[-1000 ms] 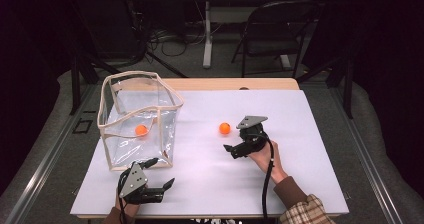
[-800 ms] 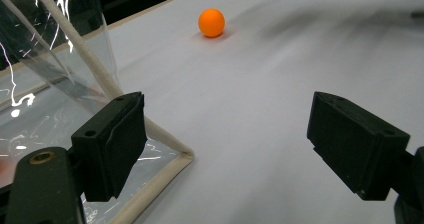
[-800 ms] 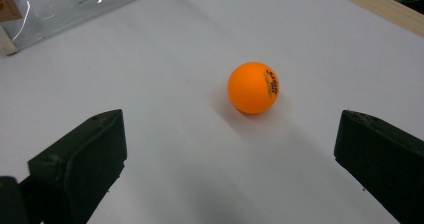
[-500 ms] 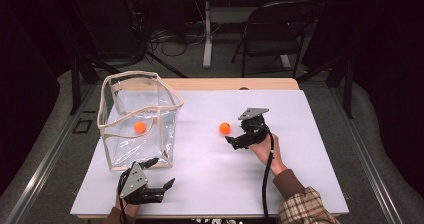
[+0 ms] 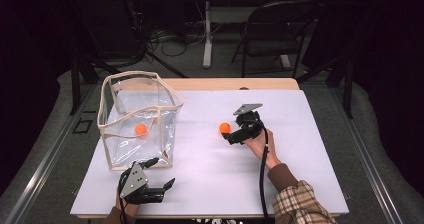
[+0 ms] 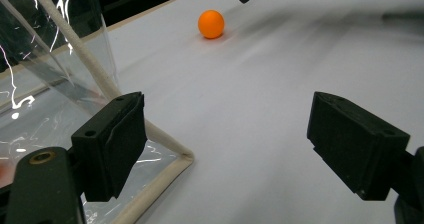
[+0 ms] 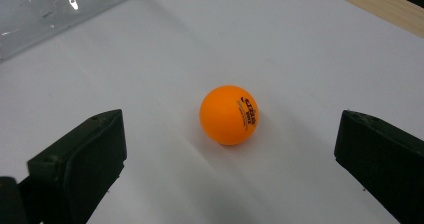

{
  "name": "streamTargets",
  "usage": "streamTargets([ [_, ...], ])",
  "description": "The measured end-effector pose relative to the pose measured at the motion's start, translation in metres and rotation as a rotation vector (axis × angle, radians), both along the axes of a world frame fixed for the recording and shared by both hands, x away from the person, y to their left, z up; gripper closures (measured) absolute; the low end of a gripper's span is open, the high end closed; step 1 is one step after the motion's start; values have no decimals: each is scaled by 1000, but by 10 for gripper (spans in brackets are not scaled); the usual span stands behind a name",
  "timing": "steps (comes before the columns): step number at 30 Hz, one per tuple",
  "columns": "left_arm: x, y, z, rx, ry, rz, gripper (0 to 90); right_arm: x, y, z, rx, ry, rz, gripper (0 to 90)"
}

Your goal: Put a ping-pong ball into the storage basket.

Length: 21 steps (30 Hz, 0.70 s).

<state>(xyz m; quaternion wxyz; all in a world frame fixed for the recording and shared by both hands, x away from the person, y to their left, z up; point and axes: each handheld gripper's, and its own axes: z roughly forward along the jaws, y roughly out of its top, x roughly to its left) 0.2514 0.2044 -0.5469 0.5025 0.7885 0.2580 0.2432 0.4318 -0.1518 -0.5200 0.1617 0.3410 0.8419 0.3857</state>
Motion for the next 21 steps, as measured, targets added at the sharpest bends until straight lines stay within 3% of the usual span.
streamTargets([
  [4,0,0,0,0,0,0,159,5,2,-2,14,7,-6,0],
  [21,1,-1,-1,-5,4,-2,159,15,18,-17,-17,29,-6,0],
])
